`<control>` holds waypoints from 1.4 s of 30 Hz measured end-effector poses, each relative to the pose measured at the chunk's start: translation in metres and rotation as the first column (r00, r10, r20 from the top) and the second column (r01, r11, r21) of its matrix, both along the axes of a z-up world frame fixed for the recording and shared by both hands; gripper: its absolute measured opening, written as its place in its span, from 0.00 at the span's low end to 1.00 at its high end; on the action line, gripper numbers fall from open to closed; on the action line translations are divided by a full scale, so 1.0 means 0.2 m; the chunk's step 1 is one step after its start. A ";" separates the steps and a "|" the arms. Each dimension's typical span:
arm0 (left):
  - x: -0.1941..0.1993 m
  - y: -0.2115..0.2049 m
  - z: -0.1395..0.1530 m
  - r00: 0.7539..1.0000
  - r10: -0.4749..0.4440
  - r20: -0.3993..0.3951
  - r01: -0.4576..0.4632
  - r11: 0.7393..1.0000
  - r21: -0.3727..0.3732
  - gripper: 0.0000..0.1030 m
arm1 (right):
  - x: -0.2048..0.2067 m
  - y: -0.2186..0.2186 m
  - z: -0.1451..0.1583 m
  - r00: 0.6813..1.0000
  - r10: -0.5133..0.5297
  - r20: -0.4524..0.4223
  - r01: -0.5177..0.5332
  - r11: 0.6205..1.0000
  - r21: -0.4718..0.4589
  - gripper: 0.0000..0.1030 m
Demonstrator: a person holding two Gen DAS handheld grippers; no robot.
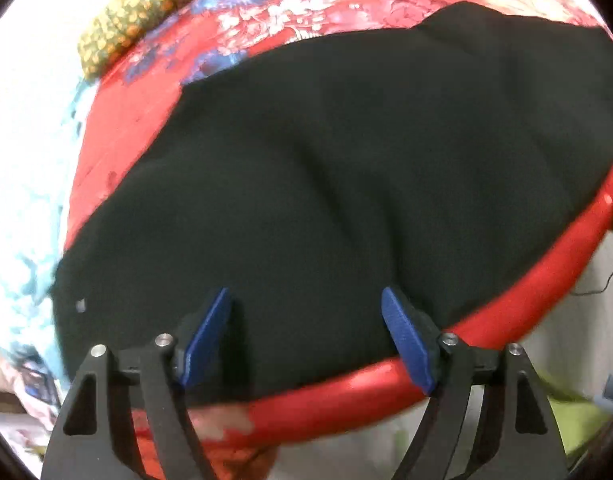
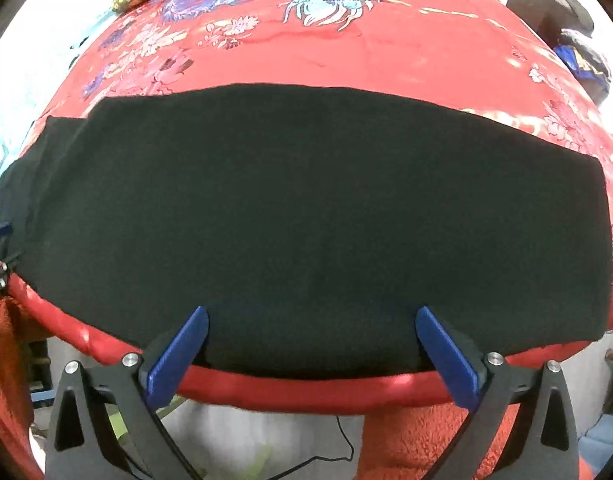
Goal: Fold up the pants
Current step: 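Move both open tools over the folded black pants, then close the right tool on the edge of the folded pants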
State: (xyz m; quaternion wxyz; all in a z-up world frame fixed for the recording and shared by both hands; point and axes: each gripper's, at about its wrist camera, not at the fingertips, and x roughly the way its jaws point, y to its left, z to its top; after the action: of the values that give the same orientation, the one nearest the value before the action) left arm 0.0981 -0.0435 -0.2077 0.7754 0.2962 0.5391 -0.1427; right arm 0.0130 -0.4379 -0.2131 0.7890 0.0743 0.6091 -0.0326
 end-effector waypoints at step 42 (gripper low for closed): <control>-0.01 -0.27 0.04 0.999 -0.035 -0.025 0.025 0.945 -0.328 0.82 | -0.33 -1.20 0.27 0.912 -0.401 0.088 0.376 0.902 0.210 0.67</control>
State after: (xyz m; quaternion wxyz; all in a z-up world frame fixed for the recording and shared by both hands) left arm 0.0962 -0.0973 -0.1993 0.8032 0.1693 0.5153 -0.2464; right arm -0.0528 -0.6770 -0.1600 0.7935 0.2706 0.5301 -0.1269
